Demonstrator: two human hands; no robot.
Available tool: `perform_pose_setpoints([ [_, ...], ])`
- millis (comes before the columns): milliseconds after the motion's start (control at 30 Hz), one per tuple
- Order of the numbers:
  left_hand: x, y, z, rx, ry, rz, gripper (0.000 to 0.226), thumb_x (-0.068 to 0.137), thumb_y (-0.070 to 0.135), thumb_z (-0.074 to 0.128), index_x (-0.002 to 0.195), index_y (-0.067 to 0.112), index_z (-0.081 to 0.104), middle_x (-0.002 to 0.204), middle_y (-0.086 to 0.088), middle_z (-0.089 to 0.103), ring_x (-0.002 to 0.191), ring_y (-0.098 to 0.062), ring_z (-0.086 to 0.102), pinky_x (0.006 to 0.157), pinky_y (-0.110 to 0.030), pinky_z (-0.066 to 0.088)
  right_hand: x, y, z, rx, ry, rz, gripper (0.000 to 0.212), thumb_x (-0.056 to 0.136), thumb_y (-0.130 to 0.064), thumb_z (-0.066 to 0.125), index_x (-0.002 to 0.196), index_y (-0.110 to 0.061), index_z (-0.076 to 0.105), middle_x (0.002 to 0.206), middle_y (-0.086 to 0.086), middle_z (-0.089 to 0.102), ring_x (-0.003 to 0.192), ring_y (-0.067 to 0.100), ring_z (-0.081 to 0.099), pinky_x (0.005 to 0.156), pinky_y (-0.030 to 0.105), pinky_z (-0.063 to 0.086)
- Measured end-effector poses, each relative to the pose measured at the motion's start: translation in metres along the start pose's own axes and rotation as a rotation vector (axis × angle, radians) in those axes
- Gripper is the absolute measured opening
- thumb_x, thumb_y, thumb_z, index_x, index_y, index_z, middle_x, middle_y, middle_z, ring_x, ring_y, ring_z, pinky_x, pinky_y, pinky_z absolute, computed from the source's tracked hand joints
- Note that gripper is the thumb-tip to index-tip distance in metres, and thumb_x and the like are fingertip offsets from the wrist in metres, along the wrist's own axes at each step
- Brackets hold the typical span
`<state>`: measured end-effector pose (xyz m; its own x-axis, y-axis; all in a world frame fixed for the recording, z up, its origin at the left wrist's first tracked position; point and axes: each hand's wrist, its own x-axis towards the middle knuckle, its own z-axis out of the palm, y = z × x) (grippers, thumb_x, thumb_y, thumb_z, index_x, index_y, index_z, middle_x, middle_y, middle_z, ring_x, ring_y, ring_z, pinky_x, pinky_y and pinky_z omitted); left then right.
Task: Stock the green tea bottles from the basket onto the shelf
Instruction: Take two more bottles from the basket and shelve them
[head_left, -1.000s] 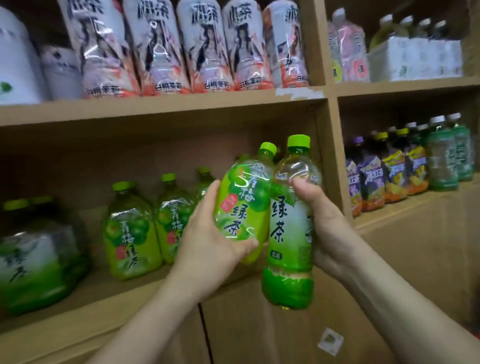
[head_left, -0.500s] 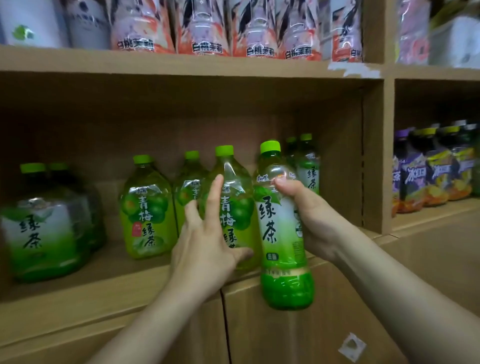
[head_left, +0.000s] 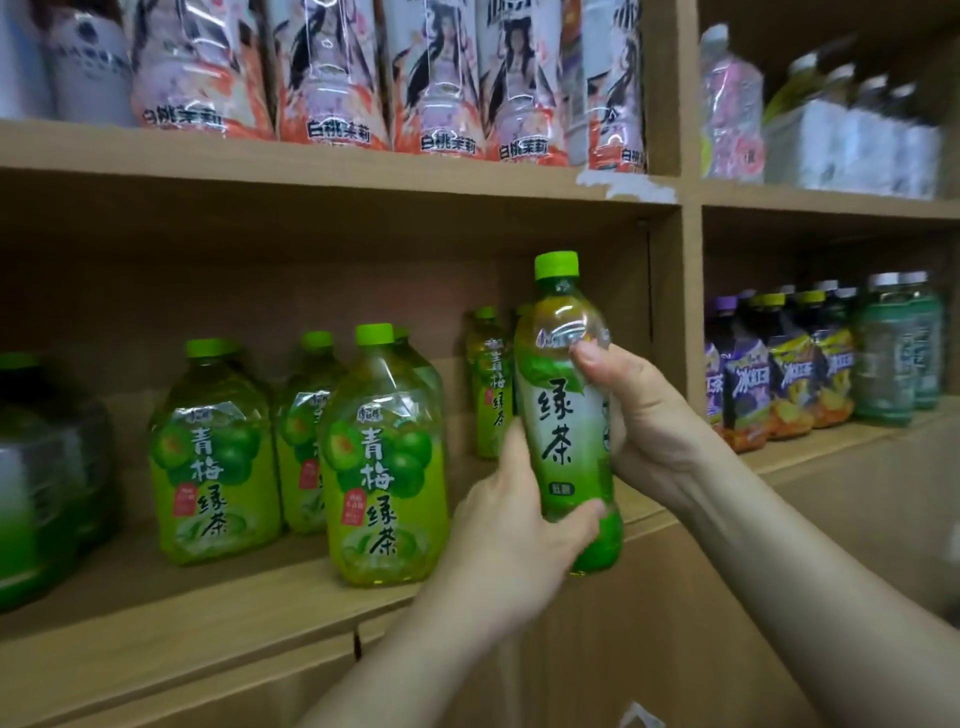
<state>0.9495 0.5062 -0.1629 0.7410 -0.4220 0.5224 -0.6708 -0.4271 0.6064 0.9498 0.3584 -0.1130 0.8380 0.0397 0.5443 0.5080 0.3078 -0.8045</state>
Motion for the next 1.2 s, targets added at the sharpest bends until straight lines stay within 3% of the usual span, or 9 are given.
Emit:
perform_pose_setpoints([
  [67, 0.014, -0.004, 0.012, -0.033, 0.03, -0.066, 0.066, 0.061, 0.056, 0.072, 0.116, 0.039, 0.041, 0.112, 0.009, 0.065, 0.103, -0.016, 0.063, 0.088, -0.039, 0.053, -0.002, 0.005, -0.011, -0.004, 0.026, 0.014, 0.061, 0.079, -0.028, 0.073, 0.13, -0.002, 0.053, 0.134, 0.029, 0.052, 0.119, 0.044, 0.053, 0.106, 0.058, 0.039],
  [167, 0.028, -0.002, 0.022, 0.135, 0.076, -0.104, 0.058, 0.066, 0.056, 0.074, 0.108, 0.033, 0.042, 0.109, 0.006, 0.066, 0.099, -0.02, 0.064, 0.082, -0.039, 0.053, -0.007, 0.009, -0.026, -0.059, 0.169, 0.04, 0.05, 0.08, -0.033, 0.07, 0.125, -0.012, 0.062, 0.124, 0.015, 0.065, 0.115, 0.031, 0.06, 0.099, 0.048, 0.046],
  [333, 0.066, -0.008, 0.036, 0.422, 0.133, -0.203, 0.059, 0.075, 0.054, 0.07, 0.1, 0.017, 0.032, 0.114, -0.01, 0.064, 0.103, -0.035, 0.061, 0.078, -0.037, 0.049, -0.015, 0.027, -0.051, -0.576, 0.321, 0.07, 0.041, 0.088, -0.016, 0.066, 0.128, -0.021, 0.057, 0.107, 0.005, 0.069, 0.094, 0.016, 0.066, 0.072, 0.028, 0.053],
  [500, 0.1, -0.018, 0.047, 0.451, 0.155, -0.32, 0.057, 0.075, 0.051, 0.071, 0.101, 0.013, 0.038, 0.109, -0.01, 0.065, 0.1, -0.032, 0.062, 0.071, -0.034, 0.044, -0.027, 0.051, -0.078, -0.999, 0.349, 0.15, 0.049, 0.088, -0.012, 0.061, 0.135, -0.023, 0.052, 0.119, 0.004, 0.065, 0.105, 0.018, 0.062, 0.098, 0.037, 0.048],
  [700, 0.129, -0.036, 0.062, 0.291, 0.214, -0.414, 0.063, 0.077, 0.04, 0.074, 0.121, 0.011, 0.04, 0.119, -0.01, 0.058, 0.11, -0.029, 0.056, 0.08, -0.035, 0.045, -0.011, 0.05, -0.089, -0.971, 0.266, 0.174, 0.055, 0.09, -0.013, 0.059, 0.141, -0.023, 0.044, 0.134, 0.002, 0.056, 0.121, 0.019, 0.053, 0.103, 0.039, 0.046],
  [867, 0.151, -0.048, 0.07, 0.269, 0.267, -0.495, 0.064, 0.076, 0.035, 0.076, 0.12, 0.01, 0.037, 0.12, -0.011, 0.058, 0.111, -0.032, 0.057, 0.084, -0.038, 0.046, 0.026, 0.056, -0.096, -0.879, 0.226, 0.167, 0.059, 0.09, -0.004, 0.052, 0.145, -0.021, 0.037, 0.143, 0.006, 0.049, 0.127, 0.022, 0.049, 0.105, 0.035, 0.043],
  [967, 0.161, -0.06, 0.069, 0.285, 0.297, -0.506, 0.066, 0.075, 0.035, 0.077, 0.117, 0.011, 0.034, 0.119, -0.012, 0.058, 0.108, -0.032, 0.058, 0.082, -0.039, 0.048, 0.047, 0.065, -0.092, -0.798, 0.227, 0.191, 0.068, 0.09, 0.0, 0.05, 0.149, -0.028, 0.029, 0.148, 0.008, 0.041, 0.127, 0.025, 0.048, 0.092, 0.026, 0.046],
  [1067, 0.167, -0.071, 0.07, 0.279, 0.313, -0.465, 0.061, 0.076, 0.034, 0.077, 0.113, 0.012, 0.033, 0.118, -0.011, 0.059, 0.107, -0.032, 0.058, 0.08, -0.038, 0.047, 0.06, 0.081, -0.09, -0.816, 0.236, 0.191, 0.074, 0.087, 0.0, 0.052, 0.151, -0.025, 0.025, 0.153, 0.009, 0.033, 0.132, 0.028, 0.044, 0.105, 0.035, 0.043],
  [1200, 0.17, -0.078, 0.067, 0.223, 0.339, -0.418, 0.063, 0.071, 0.034, 0.08, 0.112, 0.015, 0.036, 0.117, -0.009, 0.06, 0.106, -0.032, 0.059, 0.082, -0.039, 0.048, 0.066, 0.086, -0.092, -0.775, 0.314, 0.204, 0.065, 0.085, -0.004, 0.06, 0.144, -0.015, 0.035, 0.13, 0.008, 0.054, 0.124, 0.027, 0.051, 0.105, 0.037, 0.042],
])
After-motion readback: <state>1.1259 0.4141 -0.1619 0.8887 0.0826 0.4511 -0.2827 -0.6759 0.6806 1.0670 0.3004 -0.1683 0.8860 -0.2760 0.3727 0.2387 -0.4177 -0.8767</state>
